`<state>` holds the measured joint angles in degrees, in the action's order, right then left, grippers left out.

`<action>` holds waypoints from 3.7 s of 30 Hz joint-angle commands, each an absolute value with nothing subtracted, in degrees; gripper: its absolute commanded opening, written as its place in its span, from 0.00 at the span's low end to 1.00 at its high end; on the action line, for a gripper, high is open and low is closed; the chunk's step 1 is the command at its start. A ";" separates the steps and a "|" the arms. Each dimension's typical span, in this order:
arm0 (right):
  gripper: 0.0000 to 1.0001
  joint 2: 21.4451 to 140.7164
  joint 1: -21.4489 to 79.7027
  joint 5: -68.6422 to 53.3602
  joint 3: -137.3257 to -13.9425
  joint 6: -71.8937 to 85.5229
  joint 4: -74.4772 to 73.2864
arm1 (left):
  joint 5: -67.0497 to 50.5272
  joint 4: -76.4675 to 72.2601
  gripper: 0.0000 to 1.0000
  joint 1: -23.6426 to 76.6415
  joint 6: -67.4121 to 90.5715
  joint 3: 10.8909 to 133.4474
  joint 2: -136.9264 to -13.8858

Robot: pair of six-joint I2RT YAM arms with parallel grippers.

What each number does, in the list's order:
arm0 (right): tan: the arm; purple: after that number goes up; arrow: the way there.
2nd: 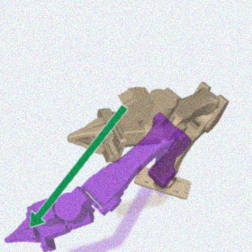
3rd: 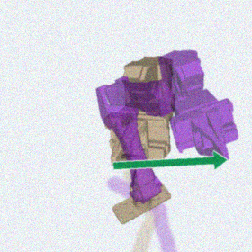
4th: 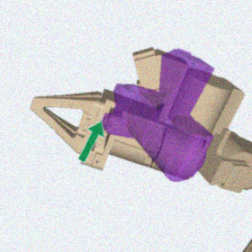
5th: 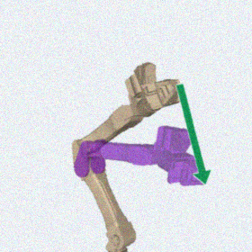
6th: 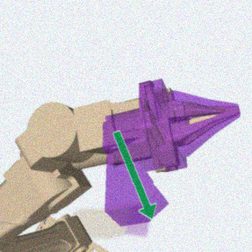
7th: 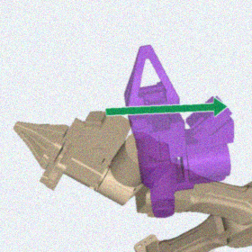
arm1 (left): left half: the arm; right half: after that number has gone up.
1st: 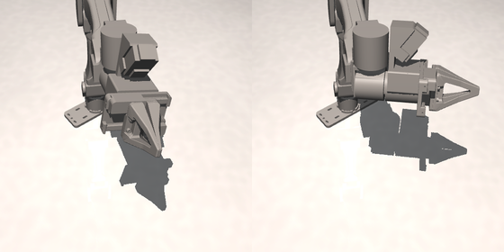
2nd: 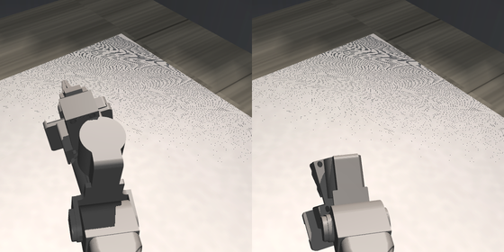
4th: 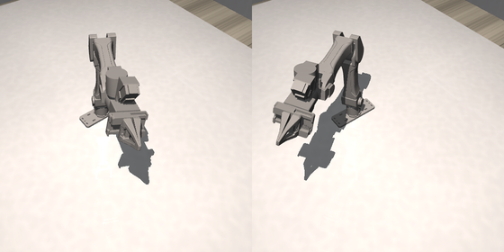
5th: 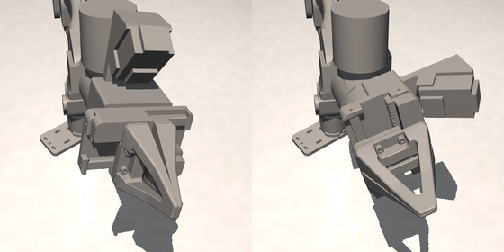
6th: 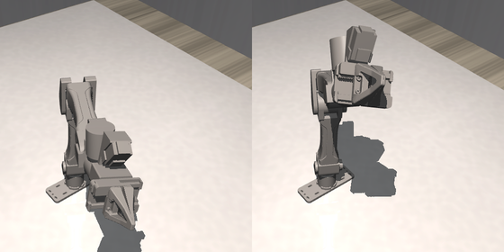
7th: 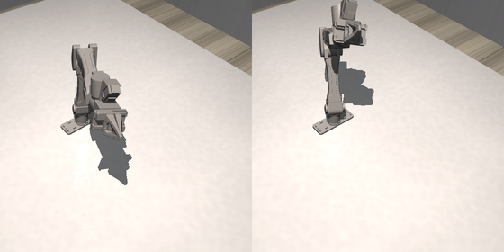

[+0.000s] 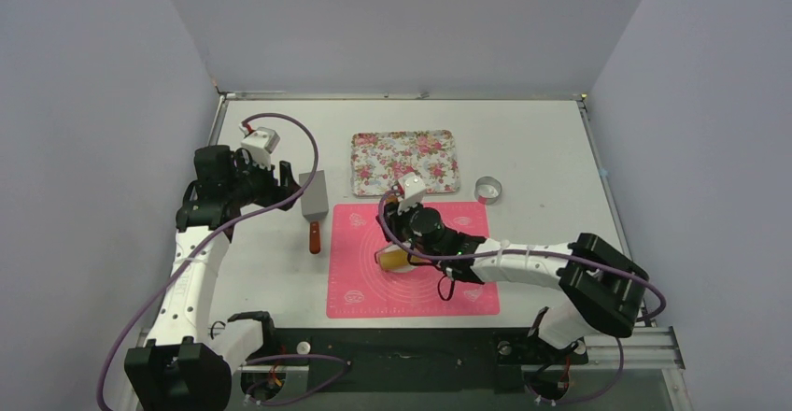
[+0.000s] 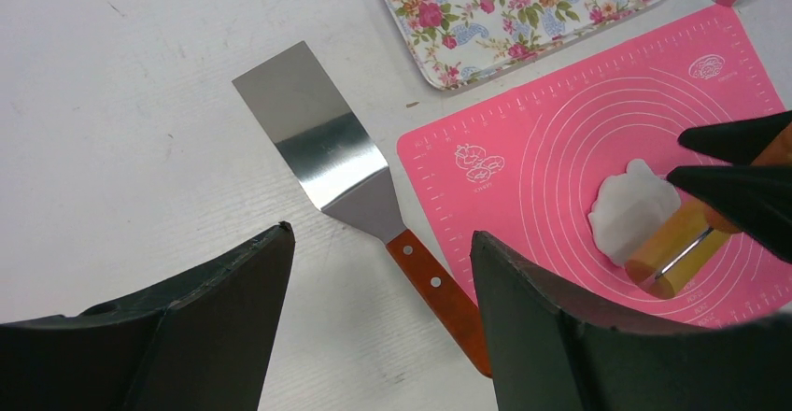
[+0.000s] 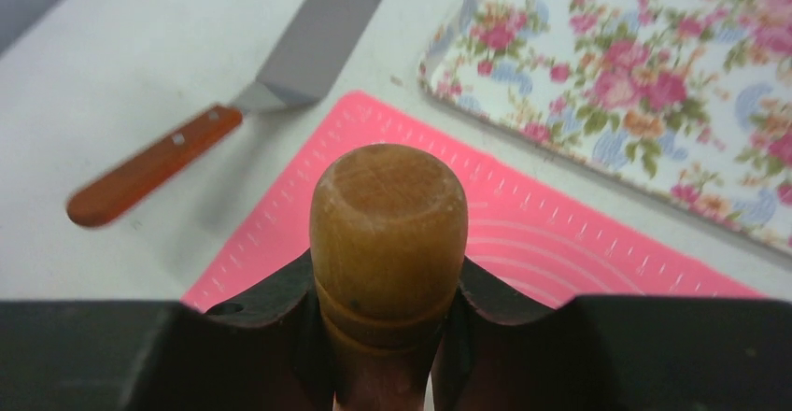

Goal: Roll out the dumpling wrappers from the dough
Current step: Flatten out the dough on the work surface.

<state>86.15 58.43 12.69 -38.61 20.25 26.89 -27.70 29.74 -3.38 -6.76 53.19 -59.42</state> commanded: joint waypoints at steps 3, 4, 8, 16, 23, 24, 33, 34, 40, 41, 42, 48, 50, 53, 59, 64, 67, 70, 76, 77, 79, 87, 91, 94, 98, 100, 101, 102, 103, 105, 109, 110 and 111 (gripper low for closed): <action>0.00 85.18 54.24 13.18 -45.49 16.16 30.90 | -29.17 27.33 0.68 -3.78 -6.64 55.59 -59.42; 0.00 86.64 54.06 13.18 -45.69 16.10 31.43 | -29.18 27.33 0.68 -3.78 -6.67 55.54 -59.35; 0.00 91.23 53.31 12.94 -44.97 17.01 33.86 | -29.25 27.18 0.68 -3.78 -6.70 55.38 -59.35; 0.00 95.41 54.20 12.38 -38.72 21.12 38.55 | -29.68 27.20 0.68 -3.78 -6.73 54.88 -59.29; 0.00 94.05 56.95 14.30 -33.06 23.75 40.58 | -29.62 27.23 0.68 -3.80 -6.72 54.86 -59.23; 0.00 94.24 56.64 14.36 -33.29 23.74 40.59 | -29.66 27.24 0.68 -3.78 -6.74 54.91 -59.28; 0.00 92.40 53.36 14.89 -43.13 17.45 33.04 | -29.28 27.48 0.68 -3.82 -6.82 55.28 -59.27; 0.00 92.74 52.96 14.69 -44.69 16.58 32.50 | -29.27 27.41 0.68 -3.85 -6.78 55.24 -59.31; 0.00 97.85 51.33 12.98 -47.29 16.23 32.35 | -29.01 27.66 0.68 -3.91 -6.80 55.30 -59.09; 0.00 98.36 51.37 12.73 -46.38 16.51 32.70 | -29.01 27.67 0.68 -3.92 -6.87 55.35 -59.07; 0.00 98.44 51.44 12.65 -45.91 17.11 33.40 | -29.07 27.66 0.68 -3.89 -6.93 55.32 -59.11; 0.00 97.62 53.20 14.40 -40.50 20.62 35.94 | -29.53 27.04 0.68 -3.87 -6.75 55.00 -59.48; 0.00 96.80 54.54 15.52 -39.00 20.97 36.00 | -29.49 27.18 0.68 -3.90 -6.81 55.02 -59.42; 0.00 95.71 56.68 16.79 -37.87 21.62 35.61 | -29.55 27.09 0.68 -3.89 -6.73 54.95 -59.39; 0.00 95.65 58.08 18.23 -35.52 22.74 37.02 | -29.49 27.44 0.68 -3.87 -6.83 55.06 -59.12; 0.00 96.06 56.27 18.50 -34.64 22.52 37.68 | -29.58 27.29 0.68 -3.92 -6.86 54.92 -59.13; 0.00 96.26 55.87 18.71 -34.51 22.18 37.56 | -29.48 27.29 0.68 -3.87 -6.87 54.88 -59.17; 0.00 95.94 55.54 18.69 -35.10 21.88 37.46 | -29.44 27.18 0.68 -3.87 -6.85 54.71 -59.23; 0.00 94.88 54.36 18.84 -40.80 17.67 33.51 | -29.41 27.17 0.68 -3.95 -6.70 54.89 -59.24; 0.00 95.46 53.84 18.78 -42.48 17.05 33.15 | -29.43 27.25 0.68 -3.95 -6.69 55.10 -59.19; 0.00 96.00 53.76 18.61 -44.03 15.38 31.46 | -29.40 27.50 0.68 -3.96 -6.73 55.28 -59.09; 0.00 95.17 57.06 18.20 -39.17 17.32 32.93 | -29.25 26.95 0.68 -4.04 -6.71 54.80 -59.00; 0.00 96.35 58.23 17.50 -35.96 20.54 35.91 | -29.34 27.26 0.68 -4.06 -6.76 55.09 -58.88; 0.00 97.46 58.30 17.55 -35.05 22.05 37.36 | -29.43 27.27 0.68 -4.04 -6.77 54.90 -58.81; 0.00 97.64 57.24 17.49 -38.20 20.42 36.10 | -29.44 27.08 0.68 -4.04 -6.60 54.93 -58.93; 0.00 97.46 55.97 16.61 -40.14 19.74 35.48 | -29.44 27.23 0.68 -4.09 -6.58 55.17 -58.97; 0.00 97.69 55.06 16.35 -40.77 19.62 35.54 | -29.44 27.31 0.68 -4.12 -6.59 55.18 -58.89; 0.00 97.97 54.64 16.11 -41.96 19.25 35.74 | -29.44 27.32 0.68 -4.13 -6.59 55.21 -58.89; 0.00 98.92 53.78 16.09 -43.14 19.03 35.89 | -29.44 27.35 0.68 -4.13 -6.59 55.25 -58.84; 0.00 100.55 52.70 15.82 -44.75 18.73 36.14 | -29.49 27.34 0.68 -4.20 -6.55 55.27 -58.82; 0.00 102.25 52.15 15.16 -44.75 19.84 37.84 | -29.40 27.46 0.68 -4.29 -6.60 55.20 -58.80; 0.00 102.32 52.17 14.95 -44.35 20.61 38.75 | -29.37 27.48 0.68 -4.30 -6.66 55.20 -58.82; 0.00 102.16 52.19 14.81 -43.43 21.39 39.11 | -29.38 27.45 0.68 -4.30 -6.67 55.13 -58.90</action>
<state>100.97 52.38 15.14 -44.73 21.06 38.15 -27.90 29.74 -3.79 -6.66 53.19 -59.44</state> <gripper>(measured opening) 0.290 0.678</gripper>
